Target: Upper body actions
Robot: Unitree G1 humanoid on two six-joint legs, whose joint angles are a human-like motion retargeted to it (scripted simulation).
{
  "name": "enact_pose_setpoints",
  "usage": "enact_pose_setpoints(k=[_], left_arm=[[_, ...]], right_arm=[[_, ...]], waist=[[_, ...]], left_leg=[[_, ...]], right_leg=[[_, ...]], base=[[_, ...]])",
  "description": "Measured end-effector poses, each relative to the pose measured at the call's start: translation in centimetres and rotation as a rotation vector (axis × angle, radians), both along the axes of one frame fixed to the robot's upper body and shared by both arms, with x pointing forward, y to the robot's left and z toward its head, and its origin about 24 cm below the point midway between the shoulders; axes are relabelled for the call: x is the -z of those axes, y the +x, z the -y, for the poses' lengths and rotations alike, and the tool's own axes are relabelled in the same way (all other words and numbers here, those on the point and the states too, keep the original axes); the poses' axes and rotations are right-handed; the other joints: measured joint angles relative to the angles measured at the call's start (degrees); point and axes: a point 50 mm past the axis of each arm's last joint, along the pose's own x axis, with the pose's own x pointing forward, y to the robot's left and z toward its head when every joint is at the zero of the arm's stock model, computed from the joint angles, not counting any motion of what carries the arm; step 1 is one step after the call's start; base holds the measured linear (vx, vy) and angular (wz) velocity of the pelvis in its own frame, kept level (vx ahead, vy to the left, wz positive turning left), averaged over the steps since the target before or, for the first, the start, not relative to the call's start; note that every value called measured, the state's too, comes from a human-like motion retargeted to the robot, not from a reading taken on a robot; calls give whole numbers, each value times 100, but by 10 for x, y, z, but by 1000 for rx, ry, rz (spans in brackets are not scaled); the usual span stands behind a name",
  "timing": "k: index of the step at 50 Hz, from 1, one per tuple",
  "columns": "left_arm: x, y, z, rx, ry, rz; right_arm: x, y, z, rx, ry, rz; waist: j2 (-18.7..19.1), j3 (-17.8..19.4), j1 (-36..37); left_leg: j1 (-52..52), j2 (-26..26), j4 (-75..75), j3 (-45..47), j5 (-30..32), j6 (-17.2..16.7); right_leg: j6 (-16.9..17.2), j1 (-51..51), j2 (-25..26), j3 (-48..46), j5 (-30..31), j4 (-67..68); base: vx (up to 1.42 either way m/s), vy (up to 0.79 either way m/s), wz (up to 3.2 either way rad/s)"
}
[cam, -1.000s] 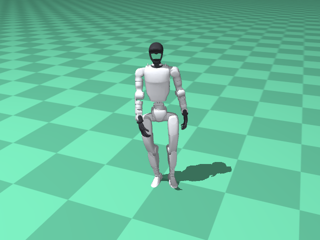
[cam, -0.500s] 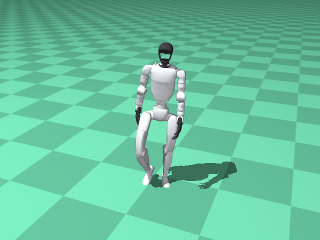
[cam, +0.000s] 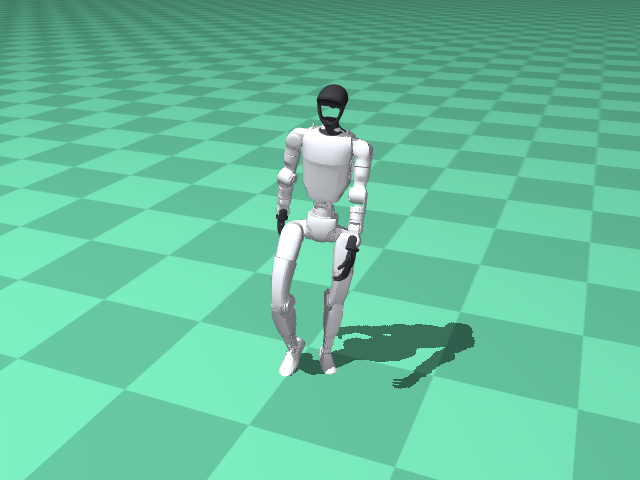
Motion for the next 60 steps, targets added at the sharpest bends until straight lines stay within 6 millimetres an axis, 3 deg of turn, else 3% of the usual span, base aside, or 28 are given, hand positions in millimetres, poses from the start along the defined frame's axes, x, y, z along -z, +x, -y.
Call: enact_pose_setpoints(k=[5,8,12,18,21,25,28,30,33,35,40,45,50,55,60], left_arm=[[10,-20,3,2,-13,-58],[15,-31,3,10,-9,-99],[20,-44,2,17,-4,-147],[28,-67,-3,-18,-22,-235],[34,-88,-11,-78,-43,-286],[41,-133,-23,-193,-73,-420],[44,-179,-31,-298,-89,-535],[44,-213,-35,-346,-98,-617],[39,-254,-40,-354,-98,-715],[34,-280,-46,-336,-77,-777],[17,-349,-20,-347,-189,-980],[-8,-406,15,-422,-325,-1154],[-16,-419,18,-427,-330,-1205],[-2,-393,8,-444,-317,-1118],[15,-358,1,-430,-292,-991]], right_arm=[[2,23,-6,-23,36,64],[3,32,-8,-20,44,87],[3,39,-8,-12,41,104],[4,46,-13,-7,55,106],[4,56,-15,-15,54,121],[3,74,-18,-21,71,136],[2,98,-25,-29,92,179],[-1,115,-31,-46,113,214],[-9,156,-46,-62,171,296],[-20,188,-57,-51,228,376],[-58,267,-77,-11,352,577],[-104,327,-93,-94,452,765],[-134,356,-100,-183,448,885],[-136,357,-103,-181,451,889],[-123,345,-105,-198,430,852]], waist=[[-69,-147,112],[-157,-251,241],[-291,-298,375],[-338,-390,567],[-325,-357,508],[-307,-258,508],[-392,-181,524],[-482,-174,505],[-664,-87,360],[-759,64,483],[-799,397,985],[-769,484,1329],[-946,544,1669],[-1065,461,1769],[-986,150,1545]], left_leg=[[-51,-93,-22,-18,-46,-68],[-80,-213,-19,30,-88,-89],[-47,-356,-16,61,-124,-140],[-60,-304,26,180,-152,-292],[-81,-242,131,151,-198,-364],[-94,-109,473,183,-379,-496],[-330,-11,1143,205,-465,-574],[-624,39,1851,186,-100,-555],[-1781,294,3844,-31,1162,-434],[-2535,512,5080,60,1796,61],[-4012,1152,7503,515,1003,466],[-5322,1128,8731,684,663,446],[-5923,1073,9059,1127,442,544],[-5809,1067,8927,1323,416,544],[-5339,1075,8468,1122,465,503]], right_leg=[[322,904,467,574,308,-1499],[503,1419,519,768,-265,-2411],[478,1947,499,636,-1018,-3442],[428,2145,571,646,-854,-4177],[301,2170,636,577,-838,-4249],[181,2231,679,565,-872,-4237],[121,2295,603,560,-916,-4218],[99,2345,489,528,-946,-4195],[89,2341,244,267,-1007,-4132],[54,2379,188,203,-1025,-4069],[-101,2462,241,291,-1009,-3965],[-313,2468,383,575,-952,-3966],[-407,2463,277,748,-946,-3920],[-423,2421,154,746,-993,-3912],[-395,2292,177,556,-1036,-3970]], base=[[2,-7,-1],[1,-10,-9],[0,-12,-3],[-4,-19,-14],[-7,-17,9],[-6,-16,-4],[-7,-15,2],[-4,-16,22],[-20,-21,70],[-17,-22,30],[-11,-9,-23],[-4,0,-60],[-3,-4,-34],[0,-1,-3],[2,2,36]])
